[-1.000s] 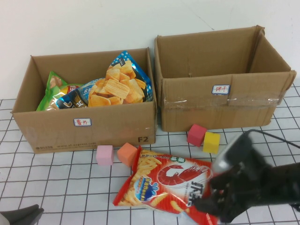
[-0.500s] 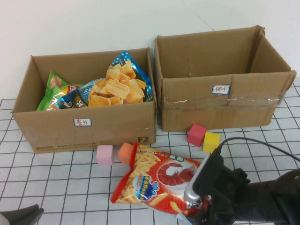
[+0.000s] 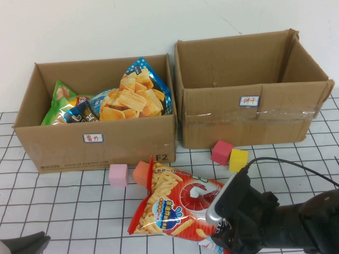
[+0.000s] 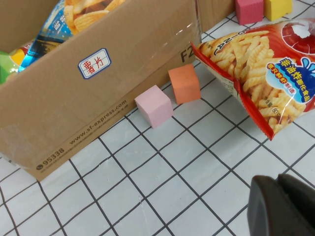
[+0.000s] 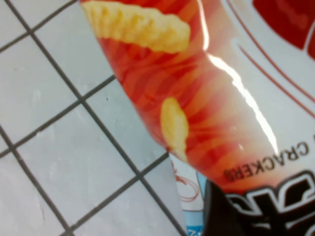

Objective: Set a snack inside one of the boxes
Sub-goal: Pick up the potato chip, then place the potato chip in the potato chip box

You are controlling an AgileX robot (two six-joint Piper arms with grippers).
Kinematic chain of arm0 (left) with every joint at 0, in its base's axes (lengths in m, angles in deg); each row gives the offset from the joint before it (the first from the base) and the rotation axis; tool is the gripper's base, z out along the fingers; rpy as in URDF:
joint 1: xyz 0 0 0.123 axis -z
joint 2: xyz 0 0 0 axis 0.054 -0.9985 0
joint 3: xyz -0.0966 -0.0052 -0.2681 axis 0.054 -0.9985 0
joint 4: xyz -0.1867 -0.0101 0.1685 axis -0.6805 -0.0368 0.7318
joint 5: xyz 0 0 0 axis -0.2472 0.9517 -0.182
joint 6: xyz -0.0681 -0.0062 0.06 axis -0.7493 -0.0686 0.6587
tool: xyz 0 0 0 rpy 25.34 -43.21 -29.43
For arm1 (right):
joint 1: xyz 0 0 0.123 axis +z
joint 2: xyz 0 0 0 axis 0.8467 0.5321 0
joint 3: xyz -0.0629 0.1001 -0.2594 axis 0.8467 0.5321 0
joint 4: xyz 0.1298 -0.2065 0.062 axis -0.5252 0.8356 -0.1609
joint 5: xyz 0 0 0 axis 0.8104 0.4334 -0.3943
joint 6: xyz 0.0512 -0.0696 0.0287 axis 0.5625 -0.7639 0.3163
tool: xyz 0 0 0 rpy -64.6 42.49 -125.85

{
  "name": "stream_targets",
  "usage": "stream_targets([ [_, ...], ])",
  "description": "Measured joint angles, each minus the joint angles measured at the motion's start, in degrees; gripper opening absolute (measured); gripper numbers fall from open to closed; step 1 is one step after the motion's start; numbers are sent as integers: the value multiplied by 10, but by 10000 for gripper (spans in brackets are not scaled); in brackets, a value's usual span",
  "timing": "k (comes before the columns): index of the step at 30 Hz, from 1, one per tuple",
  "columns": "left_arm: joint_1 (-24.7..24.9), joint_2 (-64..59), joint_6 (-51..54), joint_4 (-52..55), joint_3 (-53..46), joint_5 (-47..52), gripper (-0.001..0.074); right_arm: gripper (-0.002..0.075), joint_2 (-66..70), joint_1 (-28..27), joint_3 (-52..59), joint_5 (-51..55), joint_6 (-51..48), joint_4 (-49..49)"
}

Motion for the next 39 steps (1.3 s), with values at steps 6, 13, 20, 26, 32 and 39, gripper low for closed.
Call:
stream_targets([
  [6, 0, 0, 0, 0, 0, 0, -1, 378, 0, 0, 0, 0, 0, -1],
  [13, 0, 0, 0, 0, 0, 0, -1, 254, -35, 0, 5, 28, 0, -1],
  [20, 0, 0, 0, 0, 0, 0, -1, 146, -138, 0, 9, 58, 0, -1],
  [26, 0, 0, 0, 0, 0, 0, -1, 146, -195, 0, 0, 63, -1, 0],
  [32, 0, 0, -3, 0, 0, -1, -1, 146, -197, 0, -89, 76, -15, 0],
  [39, 0, 0, -3, 0, 0, -1, -1, 145, -120, 0, -243, 78, -53, 0],
])
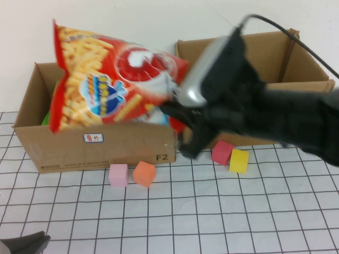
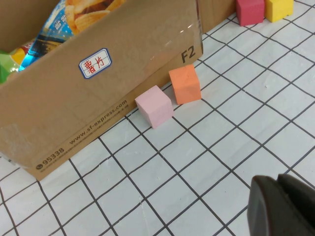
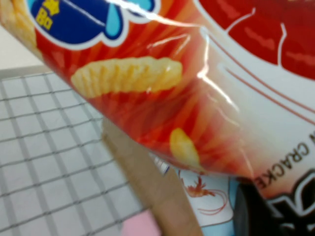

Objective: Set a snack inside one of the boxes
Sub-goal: Place the potato chip in the potato chip box

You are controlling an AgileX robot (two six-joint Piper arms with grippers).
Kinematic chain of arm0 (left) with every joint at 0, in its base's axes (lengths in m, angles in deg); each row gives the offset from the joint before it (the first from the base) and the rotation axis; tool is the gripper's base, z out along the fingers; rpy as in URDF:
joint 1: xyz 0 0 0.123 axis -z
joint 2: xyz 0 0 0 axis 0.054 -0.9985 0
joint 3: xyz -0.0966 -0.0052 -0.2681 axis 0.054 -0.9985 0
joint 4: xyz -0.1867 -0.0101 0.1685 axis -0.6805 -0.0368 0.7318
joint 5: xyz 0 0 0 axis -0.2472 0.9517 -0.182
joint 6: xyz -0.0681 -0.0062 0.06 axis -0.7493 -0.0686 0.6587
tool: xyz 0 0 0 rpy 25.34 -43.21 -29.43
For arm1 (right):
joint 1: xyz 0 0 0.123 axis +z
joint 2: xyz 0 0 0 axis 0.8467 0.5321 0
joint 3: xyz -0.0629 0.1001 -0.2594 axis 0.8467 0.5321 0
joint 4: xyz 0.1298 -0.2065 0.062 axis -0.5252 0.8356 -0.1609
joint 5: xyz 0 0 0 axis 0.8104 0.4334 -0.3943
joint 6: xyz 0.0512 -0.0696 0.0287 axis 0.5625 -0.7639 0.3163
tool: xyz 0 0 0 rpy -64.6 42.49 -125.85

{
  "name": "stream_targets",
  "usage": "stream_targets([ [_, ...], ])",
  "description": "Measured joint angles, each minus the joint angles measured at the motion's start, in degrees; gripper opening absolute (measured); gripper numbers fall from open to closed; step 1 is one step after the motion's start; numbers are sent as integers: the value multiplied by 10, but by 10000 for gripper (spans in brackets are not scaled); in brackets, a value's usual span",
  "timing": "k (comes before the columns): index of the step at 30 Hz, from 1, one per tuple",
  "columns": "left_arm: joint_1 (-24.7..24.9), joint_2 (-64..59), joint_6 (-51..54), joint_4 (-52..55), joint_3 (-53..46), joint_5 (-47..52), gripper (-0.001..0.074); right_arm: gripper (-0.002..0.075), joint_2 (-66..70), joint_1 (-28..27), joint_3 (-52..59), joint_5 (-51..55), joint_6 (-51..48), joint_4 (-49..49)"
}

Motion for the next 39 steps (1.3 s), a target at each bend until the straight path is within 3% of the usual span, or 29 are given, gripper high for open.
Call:
stream_targets([
  [17, 0, 0, -11, 0, 0, 0, -1, 145, 296, 0, -357, -34, -31, -1],
  [33, 0, 0, -15, 0, 0, 1, -1, 143, 380, 0, -458, -36, -37, -3],
  [36, 0, 0, -17, 0, 0, 1, -1, 235, 390, 0, -465, -40, -39, -3],
  [39, 0, 0, -23, 0, 0, 1, -1, 465, 395, 0, -466, -71, -39, -12],
])
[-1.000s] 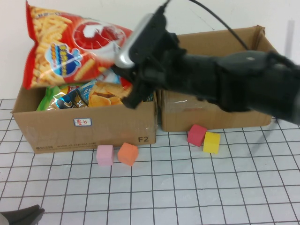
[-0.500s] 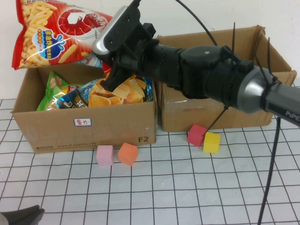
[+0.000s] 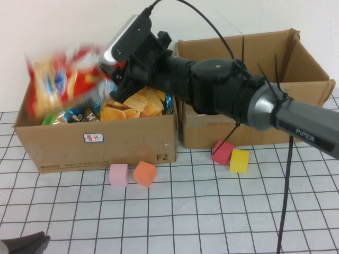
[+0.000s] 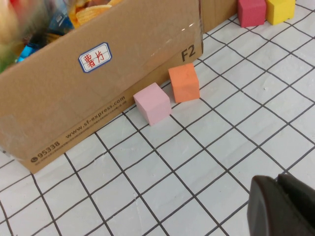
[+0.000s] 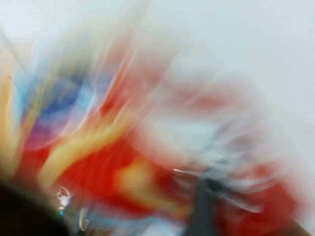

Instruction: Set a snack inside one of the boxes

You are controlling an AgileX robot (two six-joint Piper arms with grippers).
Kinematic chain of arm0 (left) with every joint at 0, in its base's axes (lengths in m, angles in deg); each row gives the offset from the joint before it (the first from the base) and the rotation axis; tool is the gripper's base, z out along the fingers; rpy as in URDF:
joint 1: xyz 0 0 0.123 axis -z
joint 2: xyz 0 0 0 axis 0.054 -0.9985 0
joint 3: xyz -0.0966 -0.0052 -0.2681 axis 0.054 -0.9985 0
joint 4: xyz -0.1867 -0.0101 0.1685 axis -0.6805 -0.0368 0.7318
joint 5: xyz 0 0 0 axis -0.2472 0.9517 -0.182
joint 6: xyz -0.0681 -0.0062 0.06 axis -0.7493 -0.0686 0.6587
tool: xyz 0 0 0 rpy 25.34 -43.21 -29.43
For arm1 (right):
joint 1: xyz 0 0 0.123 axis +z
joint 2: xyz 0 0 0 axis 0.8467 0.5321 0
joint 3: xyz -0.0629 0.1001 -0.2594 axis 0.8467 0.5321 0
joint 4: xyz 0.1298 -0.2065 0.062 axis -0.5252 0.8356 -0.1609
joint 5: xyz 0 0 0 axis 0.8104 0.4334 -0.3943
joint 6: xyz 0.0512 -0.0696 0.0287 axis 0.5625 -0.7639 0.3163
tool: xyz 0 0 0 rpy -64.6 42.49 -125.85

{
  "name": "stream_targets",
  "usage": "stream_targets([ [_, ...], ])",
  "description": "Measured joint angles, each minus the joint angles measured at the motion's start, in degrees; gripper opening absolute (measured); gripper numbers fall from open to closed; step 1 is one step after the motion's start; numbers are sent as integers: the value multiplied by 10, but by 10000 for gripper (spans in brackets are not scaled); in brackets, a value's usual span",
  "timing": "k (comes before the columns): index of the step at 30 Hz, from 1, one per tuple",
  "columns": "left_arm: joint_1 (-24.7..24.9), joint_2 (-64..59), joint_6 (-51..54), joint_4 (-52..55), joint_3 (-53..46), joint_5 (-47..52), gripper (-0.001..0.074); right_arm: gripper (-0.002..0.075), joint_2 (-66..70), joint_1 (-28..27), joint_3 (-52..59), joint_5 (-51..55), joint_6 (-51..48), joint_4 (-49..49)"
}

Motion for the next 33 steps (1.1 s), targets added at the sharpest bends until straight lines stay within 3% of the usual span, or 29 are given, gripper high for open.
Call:
stream_targets([
  [2, 0, 0, -2, 0, 0, 1, -1, 591, 0, 0, -1, -22, 0, -10],
  [4, 0, 0, -2, 0, 0, 1, -1, 645, 0, 0, -2, -37, 0, -16],
  [10, 0, 0, -4, 0, 0, 1, -1, 671, -23, 2, -3, -62, -11, -27],
  [12, 0, 0, -4, 0, 0, 1, -1, 627, -42, 6, -1, -87, -16, -40],
  [15, 0, 0, -4, 0, 0, -6, -1, 483, -85, 21, 16, -142, -43, -60],
  [18, 0, 0, -4, 0, 0, -11, -1, 223, -142, 40, 44, -193, -102, -69],
  [20, 0, 0, -4, 0, 0, -12, -1, 94, -181, 56, 68, -208, -141, -71],
  [24, 0, 0, -4, 1, 0, -19, -1, 19, -252, 81, 131, -216, -187, -72],
  [33, 0, 0, -6, 2, -12, -36, -1, 0, -427, 92, 377, -216, -197, -73],
])
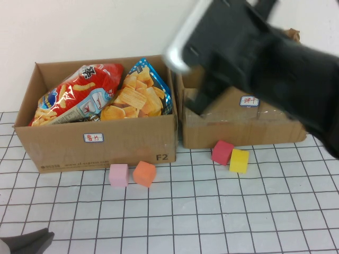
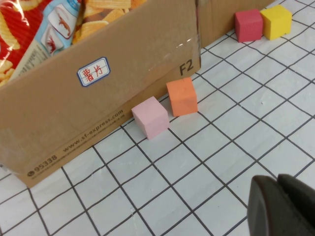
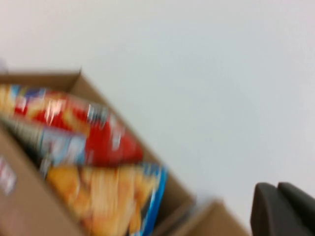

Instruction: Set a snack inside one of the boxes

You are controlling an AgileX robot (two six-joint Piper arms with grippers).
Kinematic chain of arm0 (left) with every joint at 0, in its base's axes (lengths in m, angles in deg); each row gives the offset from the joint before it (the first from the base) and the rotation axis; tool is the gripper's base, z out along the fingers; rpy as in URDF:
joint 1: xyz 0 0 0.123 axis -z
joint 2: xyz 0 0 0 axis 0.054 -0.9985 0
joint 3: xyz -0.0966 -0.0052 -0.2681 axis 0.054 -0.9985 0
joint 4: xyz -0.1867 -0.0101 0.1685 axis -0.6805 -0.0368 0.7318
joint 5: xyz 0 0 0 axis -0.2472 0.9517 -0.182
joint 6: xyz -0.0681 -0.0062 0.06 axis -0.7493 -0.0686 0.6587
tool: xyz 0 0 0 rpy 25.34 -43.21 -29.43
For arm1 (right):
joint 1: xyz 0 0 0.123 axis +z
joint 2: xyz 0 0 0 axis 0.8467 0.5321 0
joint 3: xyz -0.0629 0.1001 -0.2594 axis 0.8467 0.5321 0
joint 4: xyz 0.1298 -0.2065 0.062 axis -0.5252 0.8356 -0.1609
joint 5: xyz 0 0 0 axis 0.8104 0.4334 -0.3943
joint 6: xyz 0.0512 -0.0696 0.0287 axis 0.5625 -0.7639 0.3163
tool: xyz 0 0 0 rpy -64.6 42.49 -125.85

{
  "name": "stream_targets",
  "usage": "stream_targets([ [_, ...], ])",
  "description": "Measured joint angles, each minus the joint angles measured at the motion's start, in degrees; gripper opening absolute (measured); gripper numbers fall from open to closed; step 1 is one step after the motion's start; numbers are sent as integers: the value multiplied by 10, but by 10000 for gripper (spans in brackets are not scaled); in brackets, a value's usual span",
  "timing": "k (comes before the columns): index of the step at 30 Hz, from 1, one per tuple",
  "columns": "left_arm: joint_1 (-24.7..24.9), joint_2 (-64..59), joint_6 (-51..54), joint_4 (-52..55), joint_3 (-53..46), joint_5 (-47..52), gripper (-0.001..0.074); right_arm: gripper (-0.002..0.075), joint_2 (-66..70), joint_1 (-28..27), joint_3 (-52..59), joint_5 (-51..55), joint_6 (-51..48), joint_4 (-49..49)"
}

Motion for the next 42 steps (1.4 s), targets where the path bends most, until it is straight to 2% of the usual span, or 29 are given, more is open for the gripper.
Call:
stream_targets([
  [5, 0, 0, -4, 0, -13, -18, -1, 0, -88, -6, 130, -11, 13, -1],
  [11, 0, 0, -9, 0, -16, -23, -1, -1, -192, -19, 267, -27, 97, -5],
  [17, 0, 0, -12, 0, -16, -23, -1, -1, -307, -22, 364, 56, 181, -6],
  [24, 0, 0, -12, 0, -16, -20, -1, -1, -390, -23, 433, 78, 201, -6],
  [32, 0, 0, -12, 0, -16, -16, -1, -1, -404, -23, 502, 157, 222, -5],
  [37, 0, 0, -12, 0, -16, -13, -1, -1, -404, -23, 510, 156, 218, -5],
  [42, 0, 0, -12, 0, -16, -12, -1, -1, -404, -23, 500, 108, 204, -5],
])
